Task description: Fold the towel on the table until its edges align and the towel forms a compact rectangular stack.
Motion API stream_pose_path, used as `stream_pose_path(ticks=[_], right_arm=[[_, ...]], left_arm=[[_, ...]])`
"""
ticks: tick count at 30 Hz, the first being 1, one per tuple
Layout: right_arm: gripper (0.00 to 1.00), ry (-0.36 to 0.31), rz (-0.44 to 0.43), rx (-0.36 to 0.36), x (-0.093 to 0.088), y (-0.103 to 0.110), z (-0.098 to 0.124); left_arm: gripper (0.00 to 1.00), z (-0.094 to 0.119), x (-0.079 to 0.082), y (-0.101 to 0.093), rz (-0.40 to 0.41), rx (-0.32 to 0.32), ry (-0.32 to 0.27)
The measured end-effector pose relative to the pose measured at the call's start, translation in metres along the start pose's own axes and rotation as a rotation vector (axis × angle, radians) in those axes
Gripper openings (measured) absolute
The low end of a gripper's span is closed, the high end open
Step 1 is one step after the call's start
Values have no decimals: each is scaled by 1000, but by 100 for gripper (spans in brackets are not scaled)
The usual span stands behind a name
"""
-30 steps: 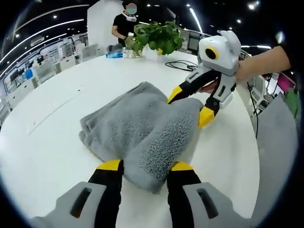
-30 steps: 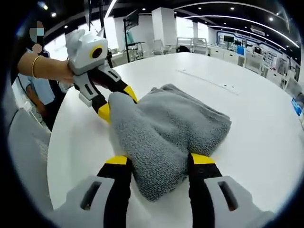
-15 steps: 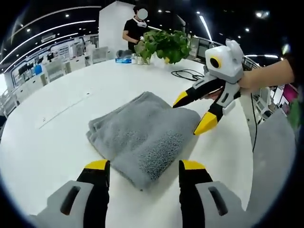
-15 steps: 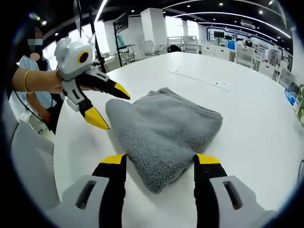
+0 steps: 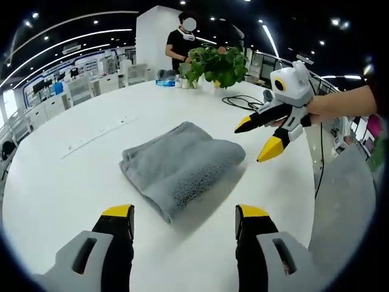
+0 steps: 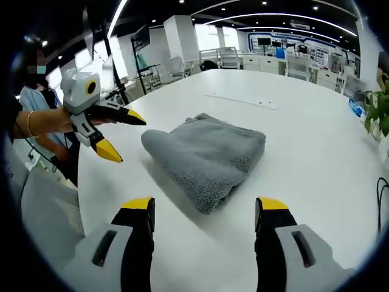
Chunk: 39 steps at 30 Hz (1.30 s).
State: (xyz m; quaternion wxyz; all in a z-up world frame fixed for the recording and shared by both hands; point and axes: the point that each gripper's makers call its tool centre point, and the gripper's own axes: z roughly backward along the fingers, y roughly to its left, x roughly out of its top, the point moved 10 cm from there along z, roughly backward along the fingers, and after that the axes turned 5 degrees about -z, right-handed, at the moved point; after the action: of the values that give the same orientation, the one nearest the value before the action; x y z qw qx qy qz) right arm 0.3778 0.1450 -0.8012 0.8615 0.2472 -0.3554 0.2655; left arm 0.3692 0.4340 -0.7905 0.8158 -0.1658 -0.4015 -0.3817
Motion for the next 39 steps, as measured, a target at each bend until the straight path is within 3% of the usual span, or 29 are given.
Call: stream_pose_path(ticks=[7,17,22,28,32,39], right_arm=[[66,-32,-47,-8,-10,13,15],[70,-73,-40,-19,-24,24,52],[70,-63,-63,-18,-35,35,64],[72,-64,-91,-33,-50,45,73],[74,-120,-137,-63,-55,50,82],[84,-128,-117,-92,-62,62,90]], left_arm=[[75,14,-1,-17,104,18,-77],[79,34,-15,-34,106,11,-79],[81,44,-19,-40,97,14,-75],[84,54,-19,-53,125,34,-132],[87,59,-19,-65,149,53,-171],[94,67,-29,-76,169,73,-194]])
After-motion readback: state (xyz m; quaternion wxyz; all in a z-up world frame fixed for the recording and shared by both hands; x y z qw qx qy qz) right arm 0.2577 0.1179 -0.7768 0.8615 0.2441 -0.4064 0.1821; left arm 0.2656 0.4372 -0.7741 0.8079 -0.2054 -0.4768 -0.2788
